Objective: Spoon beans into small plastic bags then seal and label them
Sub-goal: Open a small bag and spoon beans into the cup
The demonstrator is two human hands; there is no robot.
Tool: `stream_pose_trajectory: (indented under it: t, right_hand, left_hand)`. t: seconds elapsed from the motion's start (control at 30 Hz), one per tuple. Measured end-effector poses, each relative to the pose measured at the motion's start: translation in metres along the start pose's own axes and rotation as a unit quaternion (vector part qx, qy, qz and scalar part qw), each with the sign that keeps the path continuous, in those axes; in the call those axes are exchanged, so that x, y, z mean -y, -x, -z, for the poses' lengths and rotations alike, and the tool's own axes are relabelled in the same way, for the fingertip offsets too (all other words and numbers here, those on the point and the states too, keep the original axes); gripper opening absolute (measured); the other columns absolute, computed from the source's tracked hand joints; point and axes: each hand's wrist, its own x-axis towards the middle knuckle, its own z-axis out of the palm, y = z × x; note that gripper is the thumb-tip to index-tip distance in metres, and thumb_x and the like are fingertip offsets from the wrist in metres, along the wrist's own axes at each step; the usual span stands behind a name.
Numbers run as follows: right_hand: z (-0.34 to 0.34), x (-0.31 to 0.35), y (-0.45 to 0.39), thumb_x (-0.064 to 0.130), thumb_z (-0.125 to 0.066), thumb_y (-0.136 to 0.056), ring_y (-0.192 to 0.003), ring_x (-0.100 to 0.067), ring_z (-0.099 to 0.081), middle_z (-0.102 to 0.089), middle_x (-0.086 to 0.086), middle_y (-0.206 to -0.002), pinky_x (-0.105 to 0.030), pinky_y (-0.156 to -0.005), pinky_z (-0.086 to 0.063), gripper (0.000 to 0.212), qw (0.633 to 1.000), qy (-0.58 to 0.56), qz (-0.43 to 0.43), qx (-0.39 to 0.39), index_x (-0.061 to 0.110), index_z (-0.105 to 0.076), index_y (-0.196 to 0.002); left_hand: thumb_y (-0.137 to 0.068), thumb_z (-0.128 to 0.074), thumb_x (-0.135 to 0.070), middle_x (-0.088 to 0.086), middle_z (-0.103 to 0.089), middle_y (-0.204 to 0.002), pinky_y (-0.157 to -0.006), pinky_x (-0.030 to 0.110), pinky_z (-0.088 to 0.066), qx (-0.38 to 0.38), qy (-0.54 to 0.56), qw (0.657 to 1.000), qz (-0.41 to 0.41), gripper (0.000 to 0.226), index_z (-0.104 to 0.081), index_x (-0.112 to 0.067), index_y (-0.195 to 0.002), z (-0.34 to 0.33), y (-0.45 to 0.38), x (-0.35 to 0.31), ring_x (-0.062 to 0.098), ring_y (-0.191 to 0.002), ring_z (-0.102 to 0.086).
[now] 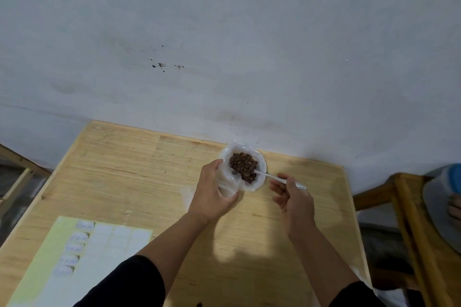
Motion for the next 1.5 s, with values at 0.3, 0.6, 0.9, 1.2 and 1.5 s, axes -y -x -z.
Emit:
stream_pose_trajectory:
  t: [0.3, 0.6, 0.9, 1.2, 1.5]
  right_hand:
    - [0.002, 0.002, 0.008, 0.016, -0.042, -0.098, -0.071, -0.011, -0.065, -0.07, -0.006, -0.082, -0.018, -0.047, -0.048, 0.024, 0.997, 0.045, 0.035, 0.057, 0.01, -0.065, -0.098]
    - [0.0, -0.031, -0.011, 0.017, -0.045, -0.098, -0.053, -0.001, -0.063, -0.068, -0.001, -0.079, -0.039, -0.058, -0.056, 0.02, 0.957, 0.242, 0.144, -0.067, 0.019, -0.065, -0.1]
    - [-0.009, -0.038, -0.023, 0.011, -0.047, -0.095, -0.076, -0.017, -0.066, -0.07, -0.012, -0.087, -0.022, -0.054, -0.05, 0.02, 0.996, 0.05, -0.05, -0.061, 0.004, -0.063, -0.104]
    - [0.002, -0.009, -0.013, 0.012, -0.044, -0.097, -0.058, -0.008, -0.065, -0.066, -0.012, -0.084, -0.016, -0.042, -0.048, 0.02, 0.999, -0.015, -0.009, -0.027, 0.004, -0.062, -0.097]
    - [0.005, 0.005, 0.017, 0.013, -0.047, -0.096, -0.073, -0.012, -0.064, -0.069, -0.009, -0.084, -0.022, -0.049, -0.05, 0.022, 0.983, 0.127, 0.109, 0.082, 0.006, -0.067, -0.1]
  left_hand:
    - [-0.068, -0.078, -0.047, -0.008, -0.032, -0.133, -0.098, 0.014, -0.029, 0.002, 0.029, 1.0, 0.008, 0.092, -0.028, -0.017, -0.138, -0.001, -0.002, 0.002, 0.002, -0.122, -0.033]
    - [-0.069, -0.076, -0.049, -0.014, -0.03, -0.131, -0.087, -0.002, -0.027, 0.007, 0.035, 0.999, 0.014, 0.09, -0.028, -0.019, -0.139, 0.002, -0.001, 0.005, -0.005, -0.117, -0.033]
    - [-0.066, -0.077, -0.054, -0.018, -0.029, -0.13, -0.094, 0.009, -0.029, 0.008, 0.026, 0.999, 0.022, 0.093, -0.027, -0.024, -0.139, 0.0, -0.003, 0.004, -0.006, -0.117, -0.033]
    - [-0.065, -0.08, -0.046, -0.01, -0.033, -0.137, -0.088, 0.001, -0.026, 0.014, 0.046, 0.998, 0.032, 0.094, -0.027, -0.021, -0.139, 0.001, -0.004, 0.004, -0.005, -0.118, -0.033]
    - [-0.066, -0.079, -0.043, -0.006, -0.035, -0.136, -0.098, 0.014, -0.031, 0.0, 0.042, 0.999, 0.021, 0.091, -0.03, -0.019, -0.138, 0.003, -0.005, -0.001, 0.001, -0.119, -0.036]
